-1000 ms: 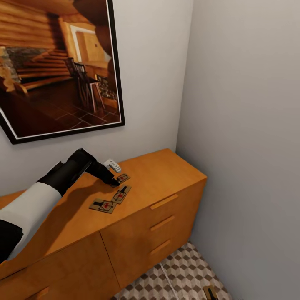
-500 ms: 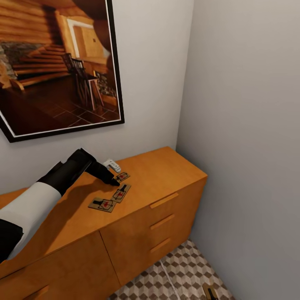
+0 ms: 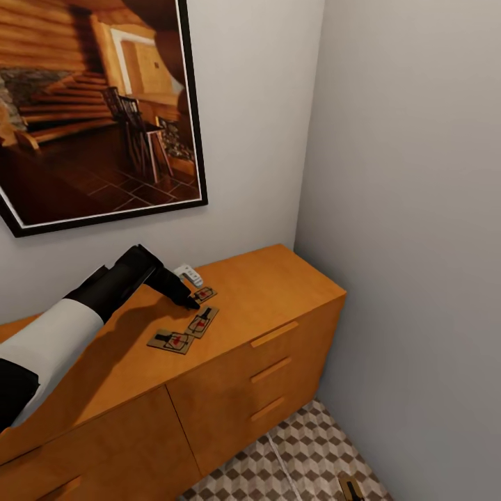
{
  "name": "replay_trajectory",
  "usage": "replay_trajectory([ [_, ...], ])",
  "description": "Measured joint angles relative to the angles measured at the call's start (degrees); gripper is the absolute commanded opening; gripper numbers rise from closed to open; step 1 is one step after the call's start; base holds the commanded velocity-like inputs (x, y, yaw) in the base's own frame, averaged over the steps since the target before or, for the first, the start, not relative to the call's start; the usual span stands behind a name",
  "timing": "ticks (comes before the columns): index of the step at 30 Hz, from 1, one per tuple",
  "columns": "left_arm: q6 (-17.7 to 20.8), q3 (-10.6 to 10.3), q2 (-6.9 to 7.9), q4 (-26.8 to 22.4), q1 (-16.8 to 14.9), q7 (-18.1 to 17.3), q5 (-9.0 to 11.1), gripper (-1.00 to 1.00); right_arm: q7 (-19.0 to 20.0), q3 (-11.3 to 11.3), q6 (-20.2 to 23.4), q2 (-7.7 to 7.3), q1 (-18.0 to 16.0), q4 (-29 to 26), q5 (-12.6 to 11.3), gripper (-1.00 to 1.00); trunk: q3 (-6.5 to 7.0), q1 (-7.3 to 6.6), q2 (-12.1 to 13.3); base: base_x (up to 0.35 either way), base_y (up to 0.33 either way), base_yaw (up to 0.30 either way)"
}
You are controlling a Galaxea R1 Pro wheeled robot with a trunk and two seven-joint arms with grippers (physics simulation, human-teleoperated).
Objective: Take the four mousetraps from the cabinet in the bathroom and place them on the bathroom floor. Make sure all four end up on the same floor surface, and ensure that at least two of them are either under or directly next to the same bathroom sink.
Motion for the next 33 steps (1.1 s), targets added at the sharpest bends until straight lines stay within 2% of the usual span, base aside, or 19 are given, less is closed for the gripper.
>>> replay_trajectory([
  [10,0.0,-0.1,0.0,0.0,-0.1,0.0,0.0,1.0,0.0,0.0,0.0,0.0,0.0,0.0,0.0,-1.0,0.0,0.0,0.0,0.0,0.0,0.0],
  [11,0.0,-0.1,0.0,0.0,-0.1,0.0,0.0,-1.0,0.0,0.0,0.0,0.0,0.0,0.0,0.0,-1.0,0.0,0.0,0.0,0.0,0.0,0.0],
  [12,0.5,-0.2,0.0,-0.1,0.1,0.0,0.7,-1.0,0.0,0.0,0.0,0.0,0.0,0.0,0.0,-1.0,0.0,0.0,0.0,0.0,0.0,0.0],
  [19,-0.3,-0.1,-0.01,-0.1,0.0,0.1,-0.1,-1.0,0.0,0.0,-0.1,0.0,0.0,0.0,0.0,-1.0,0.0,0.0,0.0,0.0,0.0,0.0],
  [33,-0.3,-0.1,-0.02,0.0,0.0,0.1,-0.1,-1.0,0.0,0.0,-0.1,0.0,0.0,0.0,0.0,-1.0,0.0,0.0,0.0,0.0,0.0,0.0],
])
